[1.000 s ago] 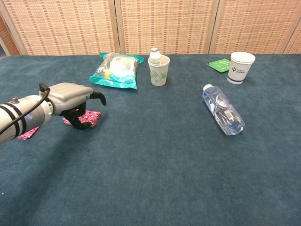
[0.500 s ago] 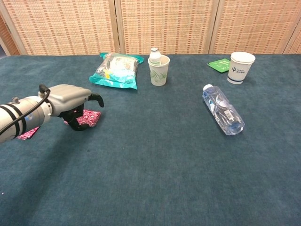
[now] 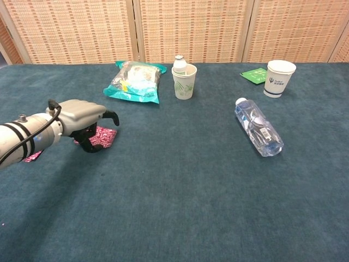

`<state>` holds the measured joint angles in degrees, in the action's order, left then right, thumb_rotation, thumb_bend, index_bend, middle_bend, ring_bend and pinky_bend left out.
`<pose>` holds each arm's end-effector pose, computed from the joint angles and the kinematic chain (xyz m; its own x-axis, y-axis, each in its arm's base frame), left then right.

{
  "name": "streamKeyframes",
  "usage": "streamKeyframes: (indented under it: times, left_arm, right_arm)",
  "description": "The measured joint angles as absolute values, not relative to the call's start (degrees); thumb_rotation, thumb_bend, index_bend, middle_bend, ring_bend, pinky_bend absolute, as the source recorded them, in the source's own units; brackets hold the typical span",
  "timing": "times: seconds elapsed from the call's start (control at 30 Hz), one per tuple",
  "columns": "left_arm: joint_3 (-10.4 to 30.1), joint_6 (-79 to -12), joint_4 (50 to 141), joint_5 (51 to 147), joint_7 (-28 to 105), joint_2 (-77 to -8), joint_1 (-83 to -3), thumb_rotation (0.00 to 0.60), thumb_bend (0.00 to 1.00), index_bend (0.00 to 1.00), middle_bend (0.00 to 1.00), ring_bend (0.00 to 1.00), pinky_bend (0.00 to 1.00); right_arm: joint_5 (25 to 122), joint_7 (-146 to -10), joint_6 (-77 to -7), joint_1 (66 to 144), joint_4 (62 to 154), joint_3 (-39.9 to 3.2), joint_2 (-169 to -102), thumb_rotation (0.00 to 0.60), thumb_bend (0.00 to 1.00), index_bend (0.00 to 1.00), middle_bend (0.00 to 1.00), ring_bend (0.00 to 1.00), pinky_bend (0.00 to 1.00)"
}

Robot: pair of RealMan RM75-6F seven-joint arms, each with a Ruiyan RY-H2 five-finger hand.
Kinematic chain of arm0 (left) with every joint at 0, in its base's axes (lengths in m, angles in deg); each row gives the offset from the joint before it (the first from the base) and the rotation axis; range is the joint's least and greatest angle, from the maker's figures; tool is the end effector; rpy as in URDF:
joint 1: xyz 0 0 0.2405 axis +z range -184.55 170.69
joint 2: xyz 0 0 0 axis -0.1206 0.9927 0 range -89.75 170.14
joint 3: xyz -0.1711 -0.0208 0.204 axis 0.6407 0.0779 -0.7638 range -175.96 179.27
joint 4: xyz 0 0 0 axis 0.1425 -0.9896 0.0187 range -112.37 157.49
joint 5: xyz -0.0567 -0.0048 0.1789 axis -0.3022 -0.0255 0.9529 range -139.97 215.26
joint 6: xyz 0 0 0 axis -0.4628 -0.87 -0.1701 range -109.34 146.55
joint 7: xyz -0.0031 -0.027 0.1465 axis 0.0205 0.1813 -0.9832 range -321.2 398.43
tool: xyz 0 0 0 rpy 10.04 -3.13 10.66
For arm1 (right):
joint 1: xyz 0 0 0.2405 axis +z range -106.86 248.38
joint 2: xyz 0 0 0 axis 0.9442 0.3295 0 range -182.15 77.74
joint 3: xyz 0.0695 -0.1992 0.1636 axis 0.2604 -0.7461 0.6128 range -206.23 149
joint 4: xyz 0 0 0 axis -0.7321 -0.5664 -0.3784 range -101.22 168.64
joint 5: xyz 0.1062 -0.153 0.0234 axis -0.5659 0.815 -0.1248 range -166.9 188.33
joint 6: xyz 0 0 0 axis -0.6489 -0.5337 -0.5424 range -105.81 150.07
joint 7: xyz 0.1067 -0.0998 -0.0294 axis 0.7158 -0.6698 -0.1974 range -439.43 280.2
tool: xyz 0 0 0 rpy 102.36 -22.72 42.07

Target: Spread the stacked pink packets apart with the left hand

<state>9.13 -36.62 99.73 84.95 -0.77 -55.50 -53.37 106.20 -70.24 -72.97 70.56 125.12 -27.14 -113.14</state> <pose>-0.1762 0.3614 -0.0326 0.6497 0.2923 0.7018 0.7592 -0.2972 -0.5790 -0.3005 -0.1512 0.2125 0.3045 0.0961 0.9477 -0.9430 -0.1102 0.3141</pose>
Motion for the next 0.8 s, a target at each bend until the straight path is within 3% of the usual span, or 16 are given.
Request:
streamKeyframes:
  times: [0.8]
  left_arm:
    - [8.6, -37.0, 103.8, 81.5, -3.8, -52.9, -53.9, 0.6, 0.35, 0.24, 1.0, 1.0, 1.0]
  right_arm:
    - [106.3, -70.1, -73.1, 70.5, 125.2, -27.2, -113.0, 0.6, 0.24, 0.74, 0.68, 0.56, 0.58]
